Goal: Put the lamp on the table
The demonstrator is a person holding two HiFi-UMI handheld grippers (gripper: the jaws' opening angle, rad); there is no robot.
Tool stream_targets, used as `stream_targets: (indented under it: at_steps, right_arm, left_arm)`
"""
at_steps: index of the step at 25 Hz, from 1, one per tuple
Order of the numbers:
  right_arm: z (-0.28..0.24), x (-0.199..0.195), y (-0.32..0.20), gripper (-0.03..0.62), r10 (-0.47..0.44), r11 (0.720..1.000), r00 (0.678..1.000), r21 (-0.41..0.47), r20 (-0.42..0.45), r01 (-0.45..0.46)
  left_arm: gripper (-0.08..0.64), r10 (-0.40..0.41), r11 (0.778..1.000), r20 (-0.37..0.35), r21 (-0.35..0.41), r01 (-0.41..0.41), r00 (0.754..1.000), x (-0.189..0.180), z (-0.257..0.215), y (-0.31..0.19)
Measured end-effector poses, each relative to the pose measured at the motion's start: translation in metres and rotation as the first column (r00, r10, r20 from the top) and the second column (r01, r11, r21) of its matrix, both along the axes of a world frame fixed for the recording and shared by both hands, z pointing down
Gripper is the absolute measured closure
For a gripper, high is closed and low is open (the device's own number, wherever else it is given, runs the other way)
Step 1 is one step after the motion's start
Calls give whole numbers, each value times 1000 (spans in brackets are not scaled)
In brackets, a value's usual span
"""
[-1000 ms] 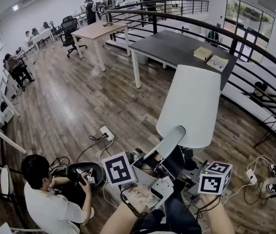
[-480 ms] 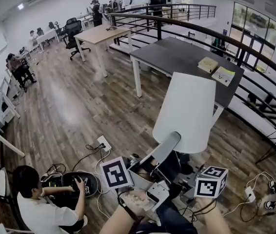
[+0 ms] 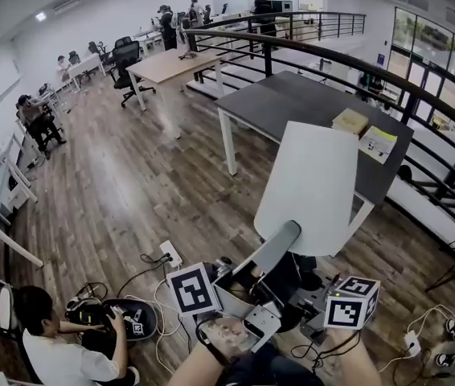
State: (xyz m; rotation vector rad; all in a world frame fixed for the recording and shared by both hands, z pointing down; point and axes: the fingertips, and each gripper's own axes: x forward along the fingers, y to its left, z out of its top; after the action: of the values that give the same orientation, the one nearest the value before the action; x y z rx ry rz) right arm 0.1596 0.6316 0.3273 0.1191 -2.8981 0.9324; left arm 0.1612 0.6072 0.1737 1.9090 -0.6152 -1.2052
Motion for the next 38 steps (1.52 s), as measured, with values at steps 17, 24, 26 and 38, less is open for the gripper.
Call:
stream_targets:
  at_steps: [17, 24, 26, 38]
  right_arm:
    - [11, -23, -109, 479, 29, 999, 1000, -38, 5, -28]
    - [6, -52, -174, 479, 88, 996, 996, -21, -1, -88]
    - [4, -66, -195, 479, 100, 995, 995, -15, -1, -100]
    - [-6, -132, -306, 479, 152, 988, 988, -1, 8, -152]
  left_arm:
    - [526, 25, 999, -4, -34, -25, 1000, -22, 12, -116]
    - [528, 79, 997, -12, -14, -79, 997, -51, 7, -178]
    - [528, 88, 996, -11, -9, -89, 996, -65, 4, -197]
    - [528, 142, 990, -7, 8, -142, 990, -128, -6, -306]
